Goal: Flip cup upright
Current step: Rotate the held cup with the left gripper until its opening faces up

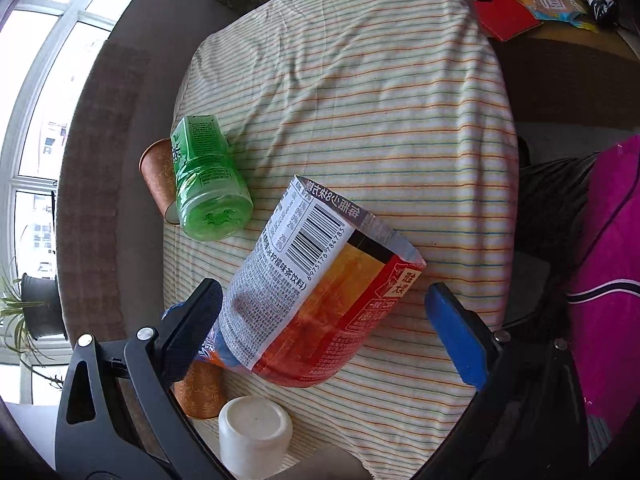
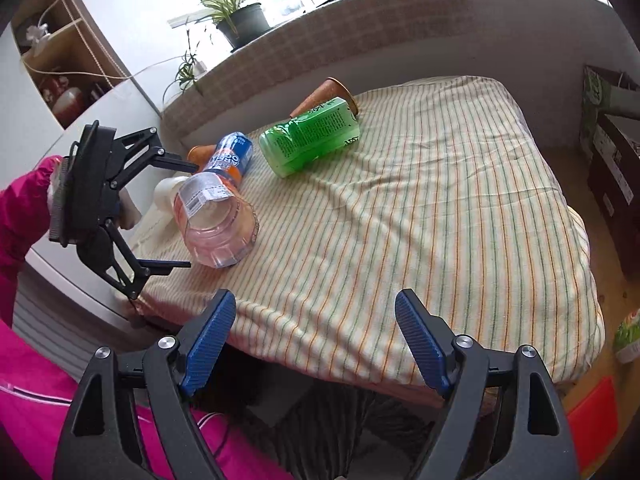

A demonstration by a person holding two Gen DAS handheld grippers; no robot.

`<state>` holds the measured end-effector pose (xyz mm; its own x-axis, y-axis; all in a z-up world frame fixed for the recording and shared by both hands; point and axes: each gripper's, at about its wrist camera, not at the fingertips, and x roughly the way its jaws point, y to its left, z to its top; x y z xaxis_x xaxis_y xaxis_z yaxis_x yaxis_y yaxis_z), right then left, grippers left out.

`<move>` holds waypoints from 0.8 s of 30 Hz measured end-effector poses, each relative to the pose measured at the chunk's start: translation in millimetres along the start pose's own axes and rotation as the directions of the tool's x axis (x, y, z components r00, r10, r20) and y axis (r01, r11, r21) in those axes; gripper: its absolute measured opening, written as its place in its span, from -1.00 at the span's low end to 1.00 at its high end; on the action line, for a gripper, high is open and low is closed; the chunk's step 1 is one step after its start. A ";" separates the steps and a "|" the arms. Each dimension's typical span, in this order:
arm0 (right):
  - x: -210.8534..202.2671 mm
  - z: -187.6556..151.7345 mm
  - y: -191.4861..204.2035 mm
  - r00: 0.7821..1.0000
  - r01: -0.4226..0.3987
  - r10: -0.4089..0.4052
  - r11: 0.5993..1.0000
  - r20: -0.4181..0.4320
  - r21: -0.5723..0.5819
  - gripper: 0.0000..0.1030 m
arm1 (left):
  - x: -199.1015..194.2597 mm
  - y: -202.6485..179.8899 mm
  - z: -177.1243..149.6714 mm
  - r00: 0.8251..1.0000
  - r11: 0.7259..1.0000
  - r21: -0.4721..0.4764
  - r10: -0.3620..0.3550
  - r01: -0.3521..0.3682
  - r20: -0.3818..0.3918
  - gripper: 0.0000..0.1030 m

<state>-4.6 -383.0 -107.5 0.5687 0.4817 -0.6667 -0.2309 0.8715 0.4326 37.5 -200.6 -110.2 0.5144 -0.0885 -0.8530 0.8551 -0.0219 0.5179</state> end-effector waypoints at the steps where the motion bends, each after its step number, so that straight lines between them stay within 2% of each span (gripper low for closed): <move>1: -0.4 -0.7 -1.3 1.000 0.000 0.000 1.000 0.002 0.002 0.59 | 4.2 -1.2 -0.2 1.000 1.000 0.003 0.006 -0.006 -0.006 0.99; 3: 0.1 -1.3 -4.3 1.000 -0.002 0.002 1.000 0.002 0.014 0.59 | 8.8 -2.3 -0.8 0.999 0.999 0.013 0.039 -0.039 0.002 0.99; 8: 1.4 -2.8 -15.7 1.000 0.004 -0.004 0.998 -0.003 0.063 0.59 | 12.0 5.4 -1.3 0.999 0.999 -0.003 0.041 -0.041 0.012 0.99; 11: 1.1 -2.0 -18.7 1.000 0.003 -0.003 0.997 -0.001 0.082 0.59 | 13.9 8.0 -1.0 0.998 0.999 -0.003 0.053 -0.053 0.021 0.89; 24: 10.5 -1.4 -16.9 0.999 0.027 -0.025 0.995 -0.026 0.093 0.59 | 17.3 35.4 -2.8 0.998 0.990 -0.138 0.009 -0.001 0.059 0.75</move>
<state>4.2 -392.5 -122.6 0.5536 0.4620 -0.6929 -0.1408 0.8720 0.4689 76.8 -200.1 -106.8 0.5175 -0.1478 -0.8428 0.8554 0.1163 0.5048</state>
